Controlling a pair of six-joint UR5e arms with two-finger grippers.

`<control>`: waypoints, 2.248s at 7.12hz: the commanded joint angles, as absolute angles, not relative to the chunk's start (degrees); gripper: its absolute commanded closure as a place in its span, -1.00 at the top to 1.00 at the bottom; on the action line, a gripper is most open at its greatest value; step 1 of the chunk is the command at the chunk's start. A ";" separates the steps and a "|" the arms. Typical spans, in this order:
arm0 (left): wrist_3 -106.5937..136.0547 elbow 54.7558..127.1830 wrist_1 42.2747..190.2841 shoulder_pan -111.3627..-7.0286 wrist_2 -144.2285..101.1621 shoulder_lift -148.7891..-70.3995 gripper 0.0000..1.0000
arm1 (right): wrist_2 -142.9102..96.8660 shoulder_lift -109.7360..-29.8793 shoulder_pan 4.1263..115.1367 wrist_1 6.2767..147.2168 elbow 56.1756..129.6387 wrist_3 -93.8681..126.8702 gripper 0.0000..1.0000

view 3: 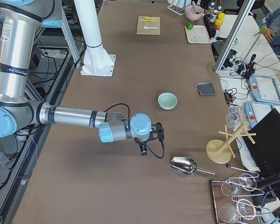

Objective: Place spoon in bowl

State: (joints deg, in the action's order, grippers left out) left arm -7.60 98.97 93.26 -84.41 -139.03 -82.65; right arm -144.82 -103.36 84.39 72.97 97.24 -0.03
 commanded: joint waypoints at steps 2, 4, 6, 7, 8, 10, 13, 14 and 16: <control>-7.90 98.88 93.51 -84.64 -138.96 -82.36 0.96 | -144.06 -101.00 84.46 73.21 97.03 0.17 1.00; -7.82 99.31 97.80 -84.99 -138.87 -80.87 0.96 | -139.42 -97.93 82.02 75.66 97.03 0.35 1.00; -6.51 100.72 98.35 -85.08 -138.69 -79.72 0.96 | -139.13 -94.92 82.52 81.29 97.21 0.26 1.00; -5.63 100.90 98.18 -84.99 -138.52 -80.06 0.96 | -139.13 -95.27 83.57 81.47 98.25 0.26 1.00; -5.54 100.99 98.17 -84.99 -138.17 -79.89 0.96 | -139.13 -95.80 83.67 82.17 99.83 0.26 1.00; -5.45 101.25 98.09 -84.99 -133.78 -79.63 0.96 | -139.13 -98.50 83.85 82.10 101.77 -0.61 1.00; -5.54 101.42 98.61 -84.81 -134.73 -79.63 0.96 | -140.27 -99.23 83.85 81.83 103.53 -0.35 1.00; -5.62 101.43 98.70 -84.73 -135.00 -79.63 0.96 | -141.14 -99.23 83.85 79.48 103.54 -0.35 1.00; -5.80 101.51 99.05 -84.64 -135.00 -79.63 0.96 | -141.41 -99.84 83.67 73.67 103.54 0.09 1.00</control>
State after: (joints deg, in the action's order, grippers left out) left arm -5.65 101.47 98.83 -84.69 -134.94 -79.63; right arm -141.10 -99.52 83.77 76.90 103.50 -0.18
